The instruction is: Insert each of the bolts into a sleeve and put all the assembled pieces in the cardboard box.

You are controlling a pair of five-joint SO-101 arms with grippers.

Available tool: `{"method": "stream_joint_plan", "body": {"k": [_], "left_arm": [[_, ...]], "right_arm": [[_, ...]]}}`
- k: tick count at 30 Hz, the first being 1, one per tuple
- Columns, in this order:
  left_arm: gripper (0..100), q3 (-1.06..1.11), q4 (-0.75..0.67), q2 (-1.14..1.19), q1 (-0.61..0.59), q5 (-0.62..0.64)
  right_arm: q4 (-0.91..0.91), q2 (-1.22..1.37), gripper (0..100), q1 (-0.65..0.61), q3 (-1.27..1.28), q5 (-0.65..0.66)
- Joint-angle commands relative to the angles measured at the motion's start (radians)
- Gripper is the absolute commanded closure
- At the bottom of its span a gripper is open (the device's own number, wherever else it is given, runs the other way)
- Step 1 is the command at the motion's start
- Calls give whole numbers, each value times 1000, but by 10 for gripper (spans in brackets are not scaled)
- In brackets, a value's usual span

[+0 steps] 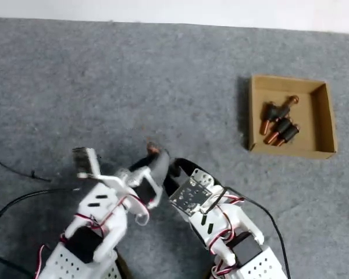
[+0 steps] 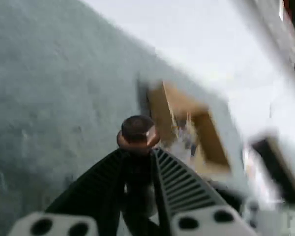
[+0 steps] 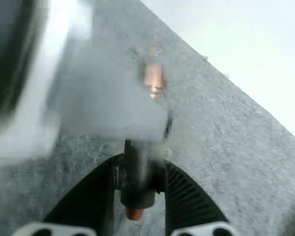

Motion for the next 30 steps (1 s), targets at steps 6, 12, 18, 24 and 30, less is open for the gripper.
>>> {"method": "stream_joint_plan", "body": {"k": [6, 12, 18, 24, 30], "left_arm": [[995, -2, 95, 10, 117, -138], [720, 1, 101, 10, 68, -140], [516, 15, 97, 10, 35, -133], [550, -104, 94, 10, -254, 112], [613, -124, 91, 10, -407, 172]], "right_arm": [[-13, -24, 994, 27, 143, 5], [-13, -24, 994, 28, 148, 9], [-13, -24, 994, 30, 142, 9], [-15, -24, 994, 134, 142, 5], [-116, -24, 994, 343, 140, -46]]}}
